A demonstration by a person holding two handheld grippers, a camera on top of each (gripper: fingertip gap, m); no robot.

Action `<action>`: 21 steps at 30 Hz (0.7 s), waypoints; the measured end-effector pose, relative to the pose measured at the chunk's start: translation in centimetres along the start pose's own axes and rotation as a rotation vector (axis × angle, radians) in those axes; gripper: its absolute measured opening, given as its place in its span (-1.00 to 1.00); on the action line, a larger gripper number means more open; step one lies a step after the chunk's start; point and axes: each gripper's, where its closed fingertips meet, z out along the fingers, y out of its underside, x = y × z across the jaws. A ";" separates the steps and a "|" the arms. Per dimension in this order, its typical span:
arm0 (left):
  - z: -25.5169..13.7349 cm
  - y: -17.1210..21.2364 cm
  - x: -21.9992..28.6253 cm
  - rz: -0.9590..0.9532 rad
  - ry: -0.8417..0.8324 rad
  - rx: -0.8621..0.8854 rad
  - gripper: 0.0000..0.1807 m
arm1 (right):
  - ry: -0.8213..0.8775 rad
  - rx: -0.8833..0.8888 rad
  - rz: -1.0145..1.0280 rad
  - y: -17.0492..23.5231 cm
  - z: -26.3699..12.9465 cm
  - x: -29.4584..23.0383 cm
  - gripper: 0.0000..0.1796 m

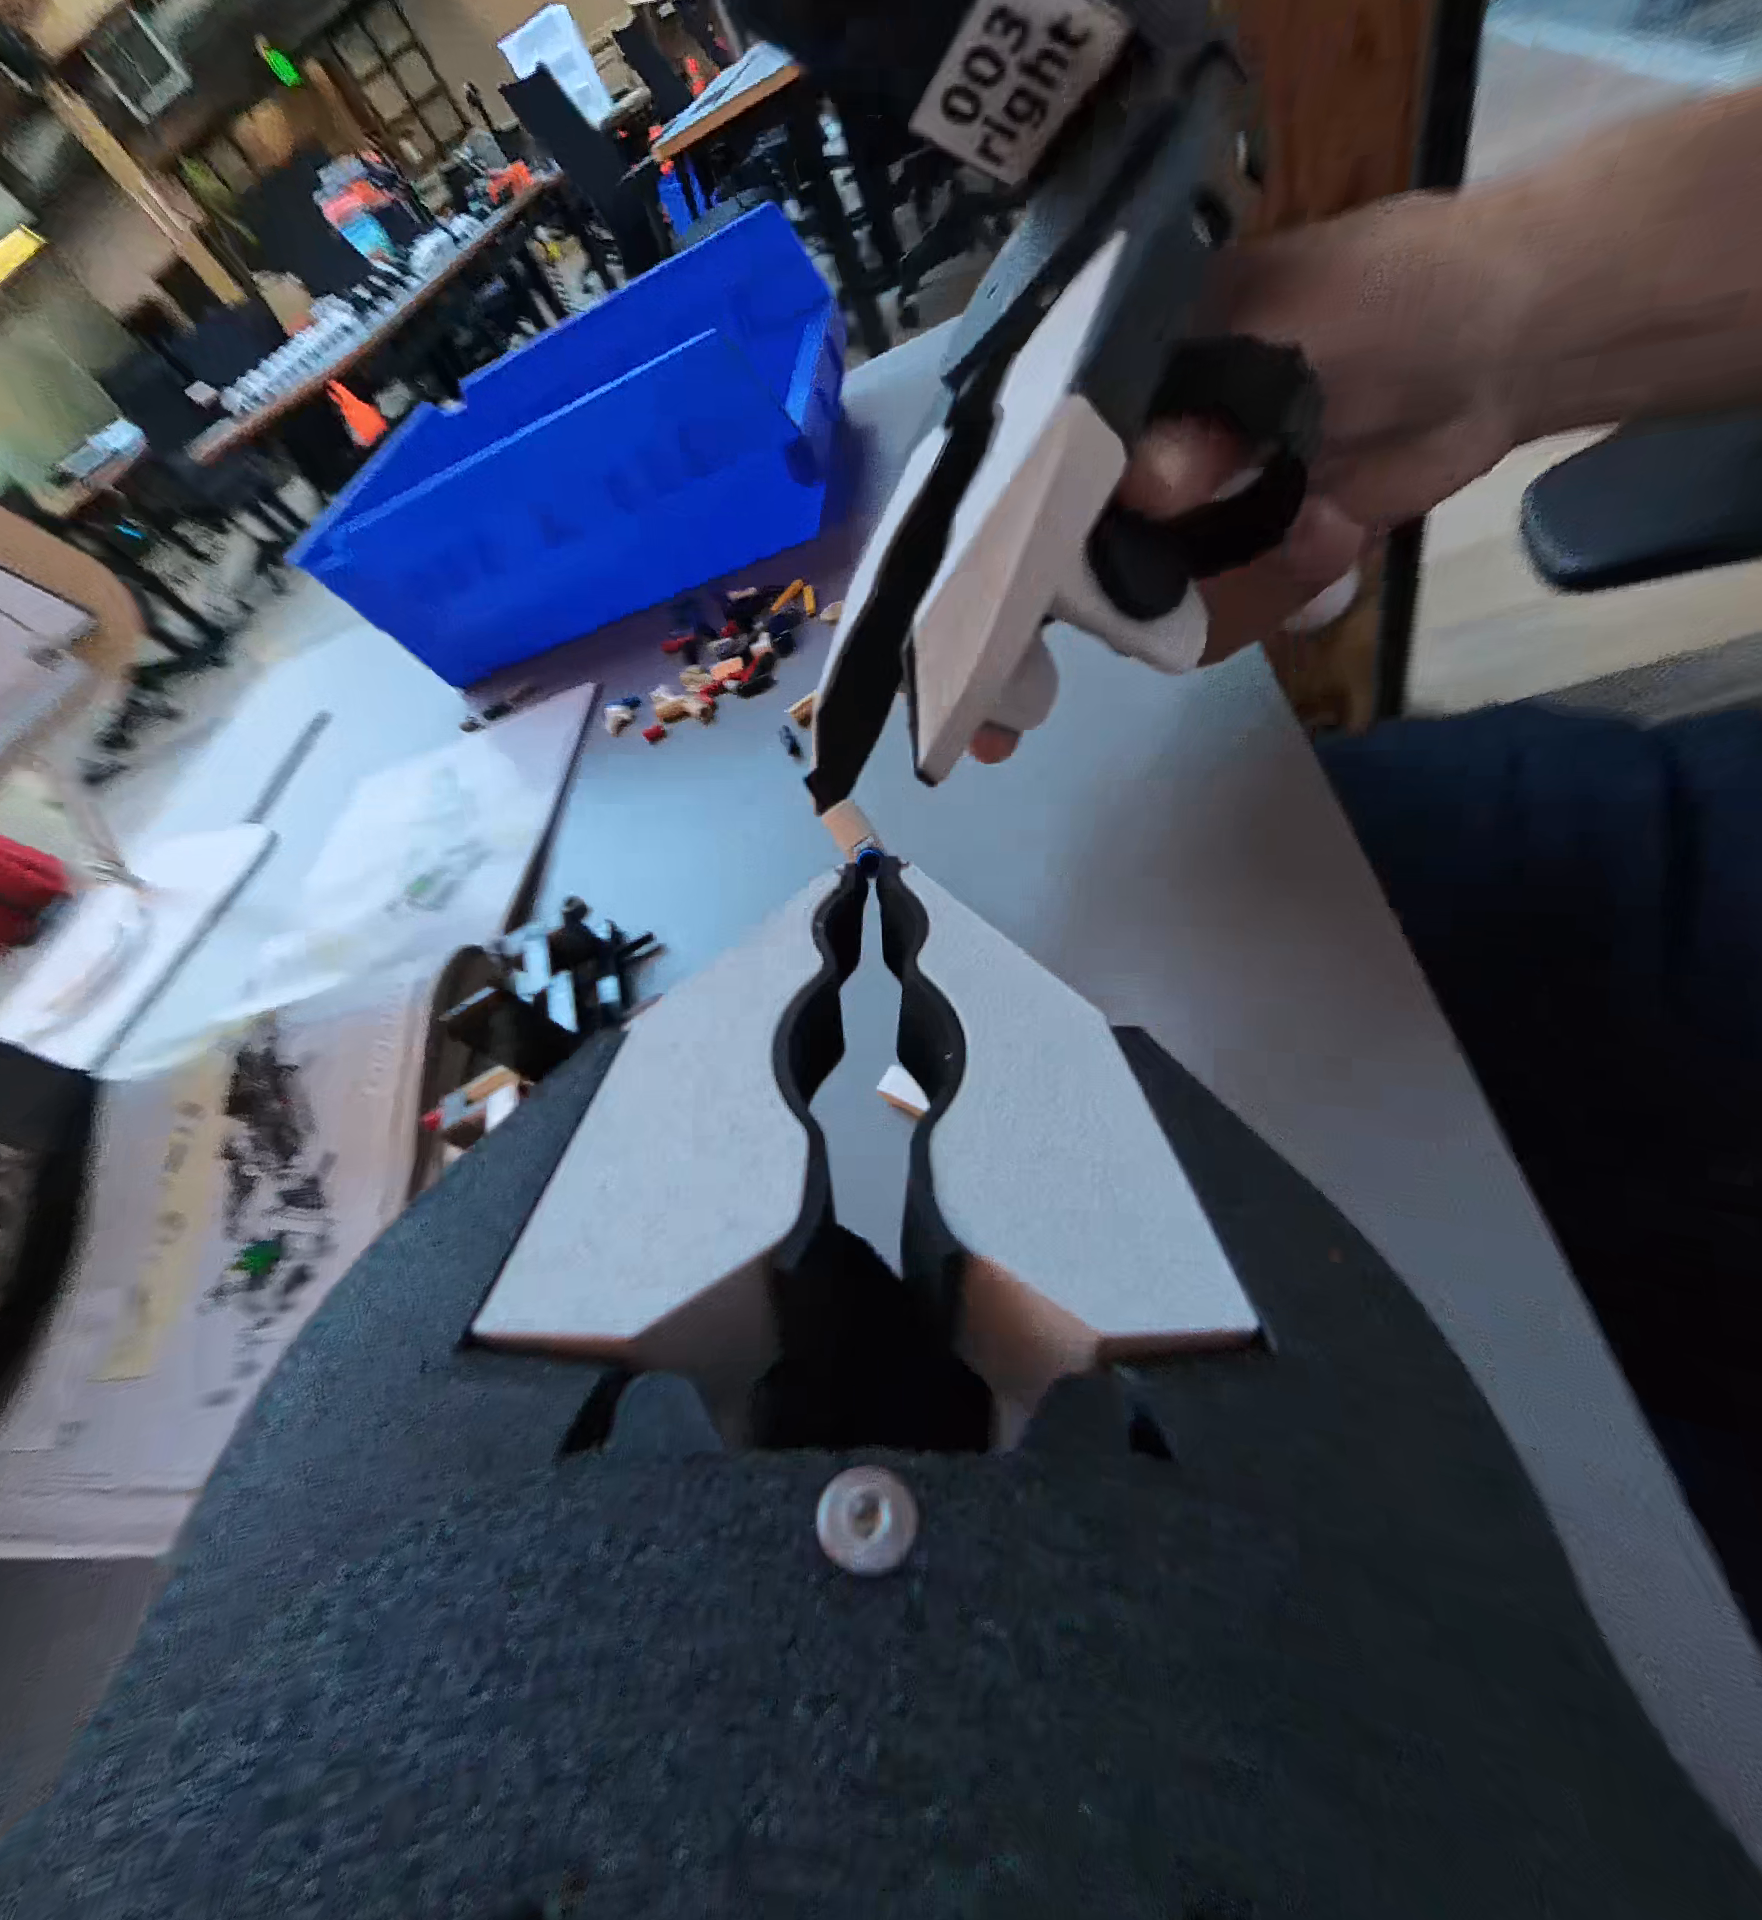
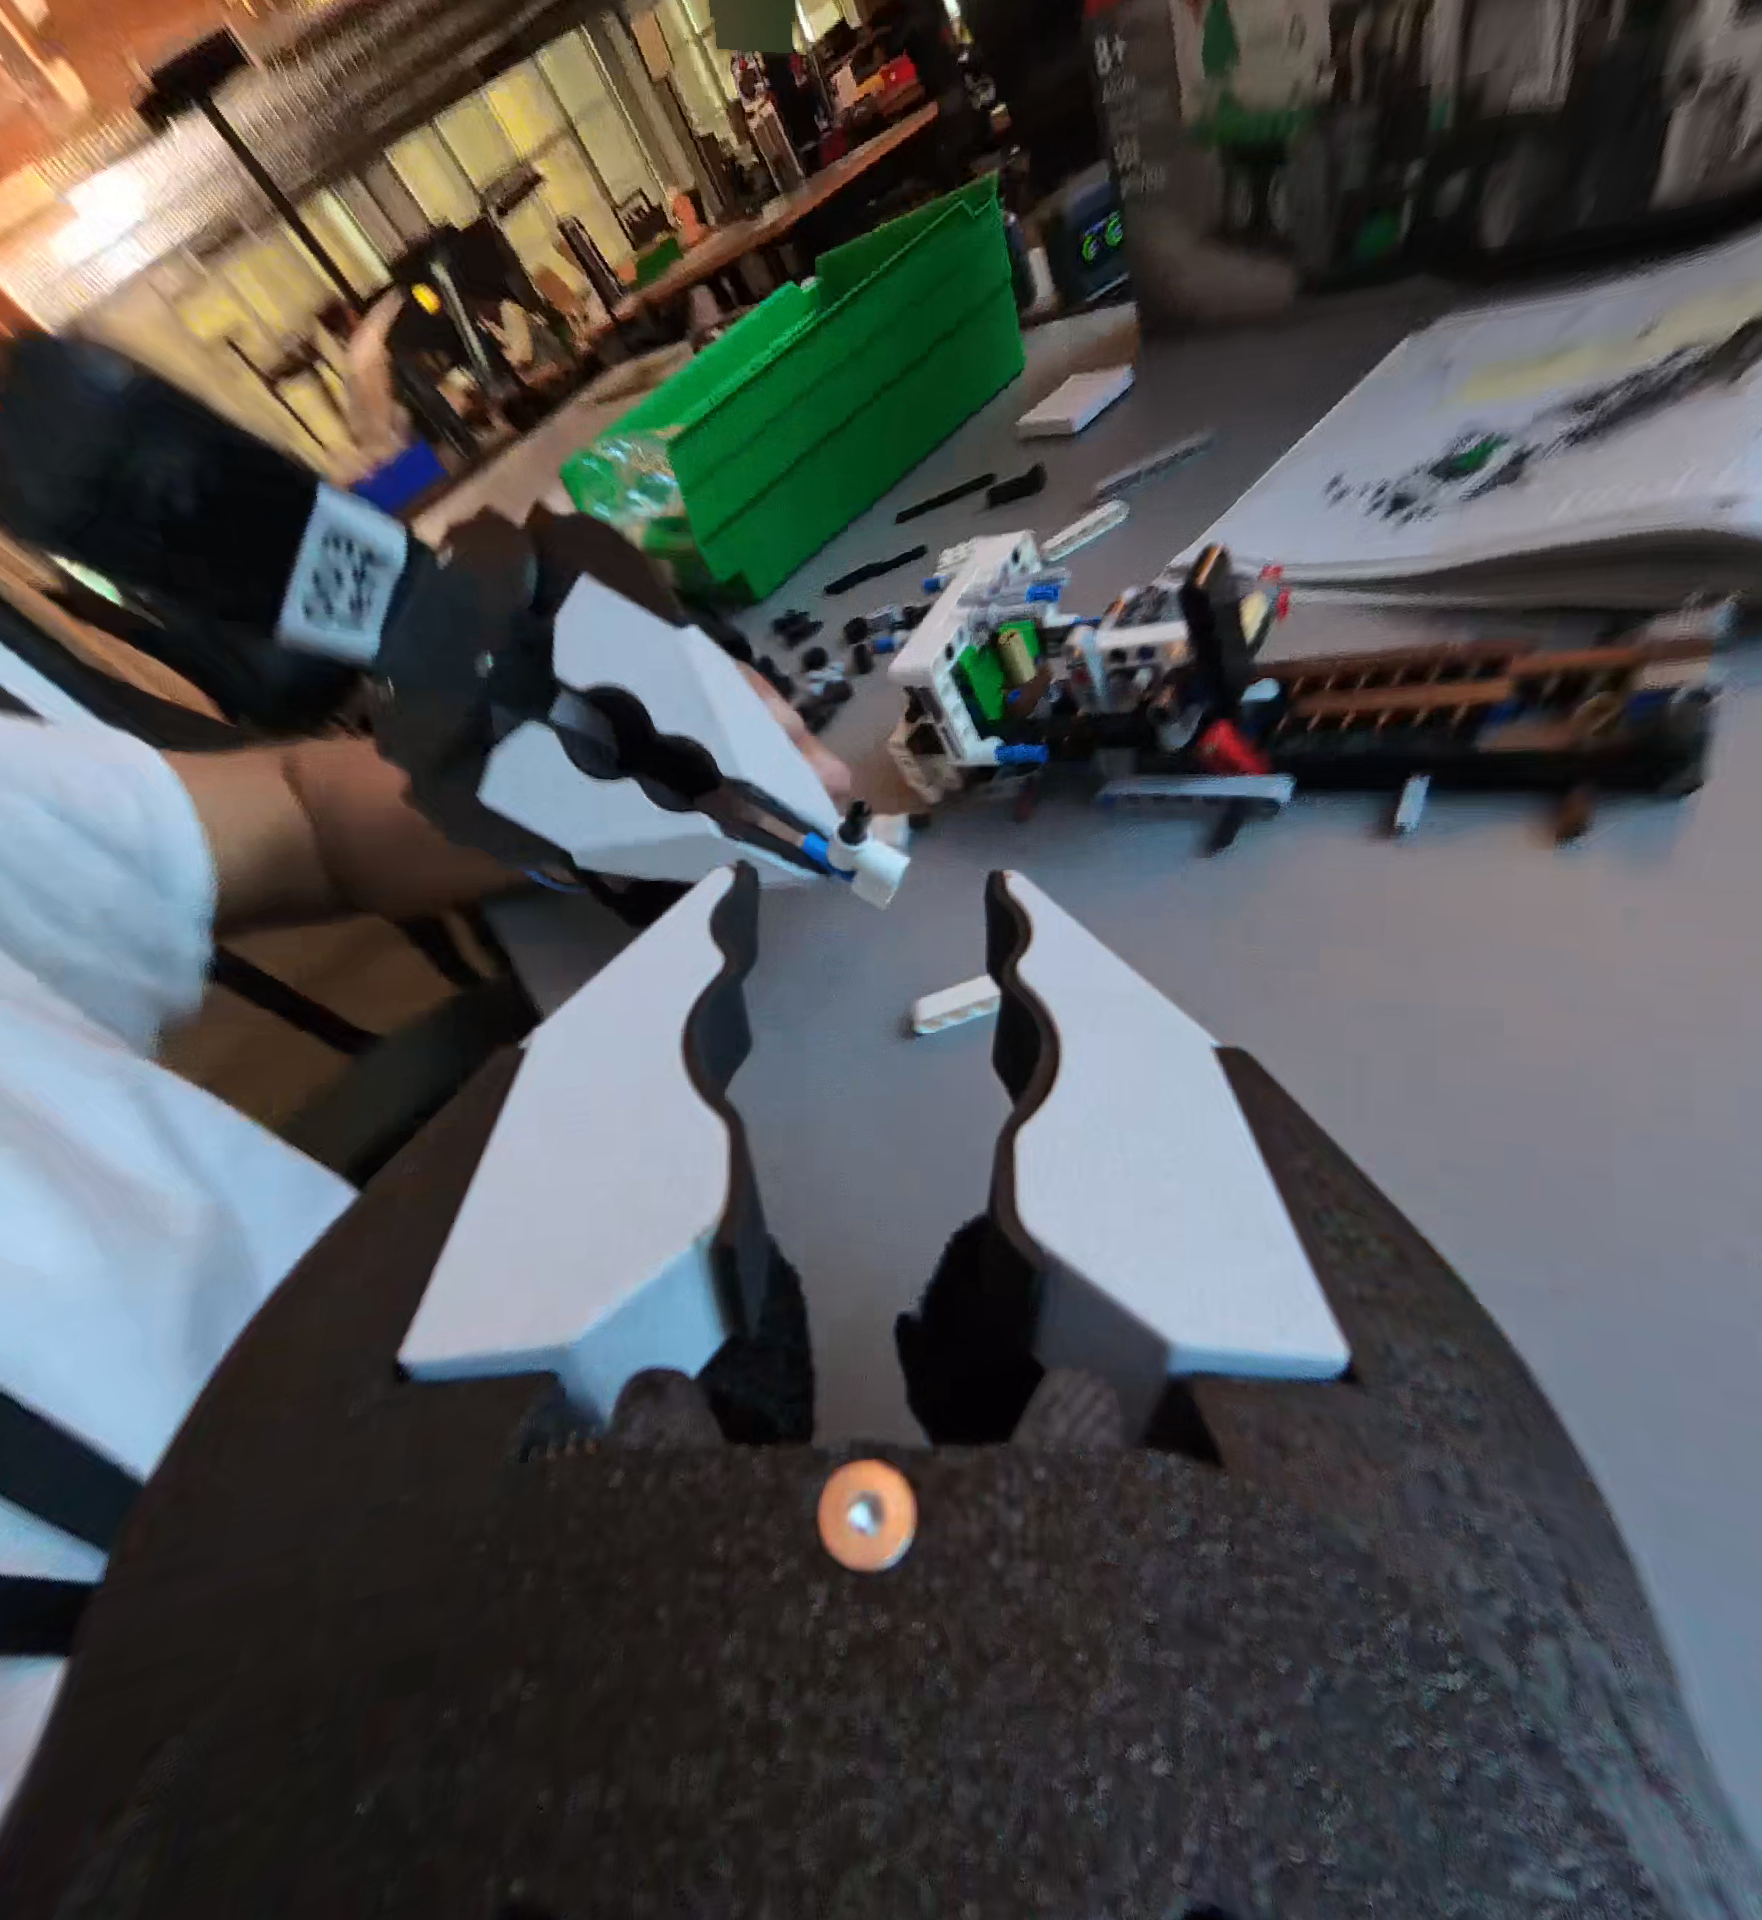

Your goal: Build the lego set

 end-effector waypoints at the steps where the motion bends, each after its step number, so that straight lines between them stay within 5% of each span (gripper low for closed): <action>1: 0.0 0.0 0.0 0.068 -0.041 -0.015 -1.00 | -0.024 0.005 0.052 0.1 0.1 -0.2 -0.53; 8: 0.0 -0.2 0.0 0.261 -0.152 -0.062 -1.00 | -0.049 0.039 0.116 0.4 0.8 -1.1 -0.67; 21: -0.1 -0.5 0.0 0.335 -0.241 -0.092 -1.00 | 0.022 0.074 0.034 0.0 1.1 -0.8 -0.78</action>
